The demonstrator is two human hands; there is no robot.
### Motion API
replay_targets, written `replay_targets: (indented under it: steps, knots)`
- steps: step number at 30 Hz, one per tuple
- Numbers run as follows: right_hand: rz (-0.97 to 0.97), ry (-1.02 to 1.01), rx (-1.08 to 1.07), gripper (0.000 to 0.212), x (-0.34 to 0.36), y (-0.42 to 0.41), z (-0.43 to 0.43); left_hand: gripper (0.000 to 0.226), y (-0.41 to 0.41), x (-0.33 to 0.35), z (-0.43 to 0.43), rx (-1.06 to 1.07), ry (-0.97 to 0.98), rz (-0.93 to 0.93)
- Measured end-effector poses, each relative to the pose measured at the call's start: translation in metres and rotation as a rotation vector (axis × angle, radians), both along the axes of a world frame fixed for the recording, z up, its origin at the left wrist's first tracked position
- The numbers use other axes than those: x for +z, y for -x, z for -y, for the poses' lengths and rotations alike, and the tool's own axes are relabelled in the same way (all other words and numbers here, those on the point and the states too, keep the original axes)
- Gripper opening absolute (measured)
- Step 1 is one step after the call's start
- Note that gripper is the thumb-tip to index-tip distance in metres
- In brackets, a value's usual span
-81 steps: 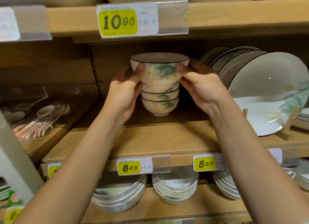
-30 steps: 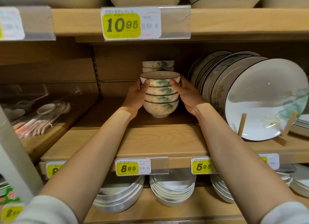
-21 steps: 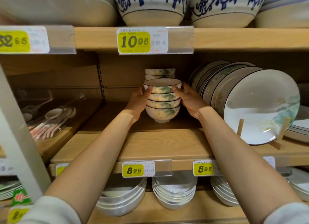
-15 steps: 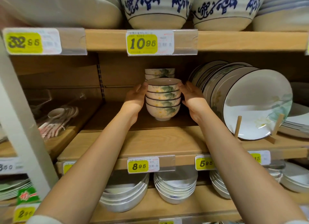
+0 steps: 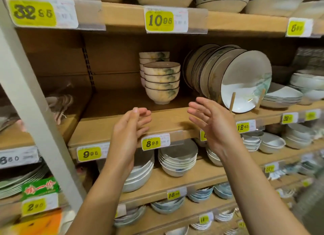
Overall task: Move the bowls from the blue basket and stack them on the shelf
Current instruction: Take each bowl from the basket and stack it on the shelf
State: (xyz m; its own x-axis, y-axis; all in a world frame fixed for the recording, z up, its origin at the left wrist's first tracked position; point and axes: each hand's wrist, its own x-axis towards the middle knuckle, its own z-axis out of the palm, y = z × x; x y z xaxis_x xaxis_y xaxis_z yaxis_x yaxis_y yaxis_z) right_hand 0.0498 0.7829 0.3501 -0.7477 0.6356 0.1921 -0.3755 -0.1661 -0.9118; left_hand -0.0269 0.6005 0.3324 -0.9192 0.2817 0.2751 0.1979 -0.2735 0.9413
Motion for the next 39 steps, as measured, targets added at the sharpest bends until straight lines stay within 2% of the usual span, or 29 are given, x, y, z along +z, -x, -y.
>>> replay_targets:
  steps: [6, 12, 22, 27, 33, 39]
  knots:
    - [0.052, 0.135, 0.077, 0.015, -0.026, -0.041, 0.018, 0.032, -0.046, -0.025, 0.032, 0.087, -0.045, 0.085]
    - [0.168, 0.125, 0.293, 0.017, -0.058, -0.069, 0.036, 0.030, -0.108, -0.058, 0.059, 0.254, -0.035, 0.177]
    - [0.418, 0.216, 0.660, 0.021, -0.133, -0.125, 0.094, 0.028, -0.250, -0.117, 0.143, 0.689, -0.019, 0.378]
    - [0.495, 0.139, 0.806, 0.021, -0.160, -0.143, 0.163, 0.026, -0.297, -0.124, 0.201, 0.891, -0.059, 0.409]
    - [0.603, 0.027, 0.887, 0.021, -0.194, -0.150, 0.237, 0.025, -0.314, -0.140, 0.261, 0.928, -0.108, 0.474]
    - [0.692, 0.006, 0.842, 0.020, -0.221, -0.147, 0.311, 0.022, -0.315, -0.155, 0.346, 0.897, -0.123, 0.561]
